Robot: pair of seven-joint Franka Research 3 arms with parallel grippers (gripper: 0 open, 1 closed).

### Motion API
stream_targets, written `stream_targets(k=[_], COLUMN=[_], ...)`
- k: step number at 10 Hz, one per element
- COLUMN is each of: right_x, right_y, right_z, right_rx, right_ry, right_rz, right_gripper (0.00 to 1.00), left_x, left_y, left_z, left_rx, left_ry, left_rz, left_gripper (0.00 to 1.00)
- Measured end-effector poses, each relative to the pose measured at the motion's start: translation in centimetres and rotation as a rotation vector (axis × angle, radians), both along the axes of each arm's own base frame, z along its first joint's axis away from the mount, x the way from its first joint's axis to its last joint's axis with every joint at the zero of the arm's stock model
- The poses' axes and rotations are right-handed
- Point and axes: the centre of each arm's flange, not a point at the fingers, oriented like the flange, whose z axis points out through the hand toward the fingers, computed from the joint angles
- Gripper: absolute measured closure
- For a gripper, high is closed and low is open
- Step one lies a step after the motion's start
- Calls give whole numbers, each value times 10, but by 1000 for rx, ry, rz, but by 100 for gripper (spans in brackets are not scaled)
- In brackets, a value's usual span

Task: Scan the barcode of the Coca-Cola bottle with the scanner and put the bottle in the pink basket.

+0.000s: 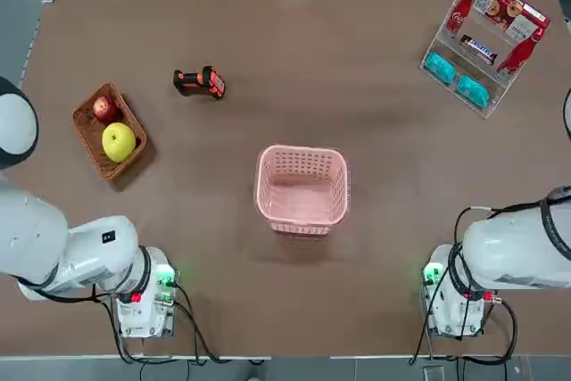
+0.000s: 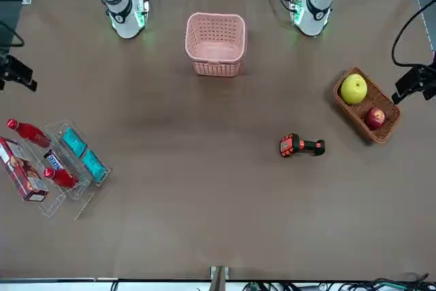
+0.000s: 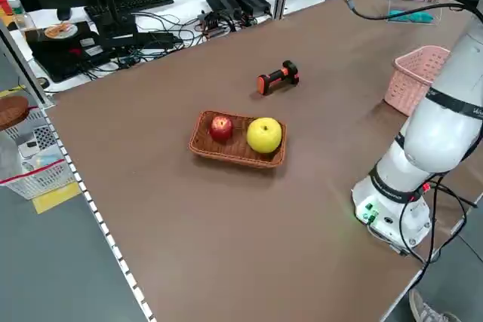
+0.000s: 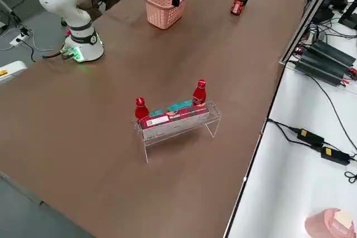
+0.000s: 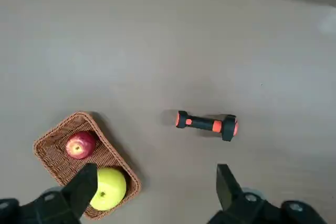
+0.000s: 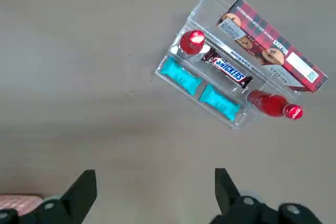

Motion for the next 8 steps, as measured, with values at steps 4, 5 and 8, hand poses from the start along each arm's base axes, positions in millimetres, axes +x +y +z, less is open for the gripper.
stream_targets(k=[4,5,8], right_x=[44,55,85], right_y=[-8,-9,-45], right_z=[-51,-65,-122], right_rx=[2,1,5], right_ry=[-35,-46,-42], right_rz=[11,29,0], right_gripper=[0,0,0], left_x=[0,-1,1], left_y=[-20,-29,-60], left_z=[-2,-4,-21], left_rx=[-25,-34,-78], left_ry=[16,26,81], left_rz=[187,261,528], left_gripper=[0,0,0])
